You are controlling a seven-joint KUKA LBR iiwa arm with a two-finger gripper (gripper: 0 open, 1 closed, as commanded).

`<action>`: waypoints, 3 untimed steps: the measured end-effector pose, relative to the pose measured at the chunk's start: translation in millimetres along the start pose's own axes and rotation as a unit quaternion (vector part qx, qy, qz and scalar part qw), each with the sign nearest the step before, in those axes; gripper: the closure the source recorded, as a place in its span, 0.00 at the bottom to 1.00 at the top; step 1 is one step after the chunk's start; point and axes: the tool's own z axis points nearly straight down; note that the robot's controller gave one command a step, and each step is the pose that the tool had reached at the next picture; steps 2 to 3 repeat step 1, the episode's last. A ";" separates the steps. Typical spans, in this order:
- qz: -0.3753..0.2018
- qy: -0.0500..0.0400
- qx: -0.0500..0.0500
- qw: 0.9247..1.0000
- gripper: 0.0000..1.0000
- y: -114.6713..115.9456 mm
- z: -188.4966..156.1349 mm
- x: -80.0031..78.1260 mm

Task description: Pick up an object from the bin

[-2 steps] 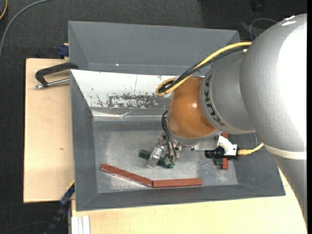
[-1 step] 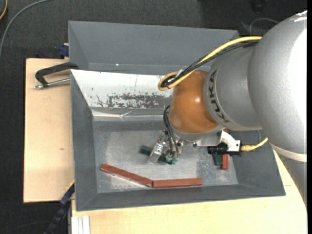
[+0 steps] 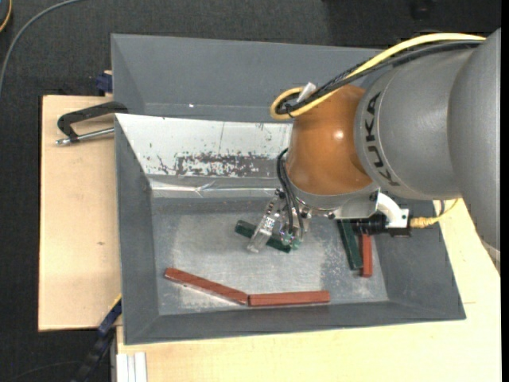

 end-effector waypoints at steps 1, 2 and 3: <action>-0.001 0.002 0.001 1.000 1.00 1.9 -14.5 -1.0; -0.001 0.002 0.001 1.000 1.00 1.9 -14.5 -1.0; -0.001 0.002 0.001 1.000 1.00 1.9 -14.5 -1.0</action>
Offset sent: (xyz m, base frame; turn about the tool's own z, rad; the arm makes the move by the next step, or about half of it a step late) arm 0.0001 0.0001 0.0128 0.0000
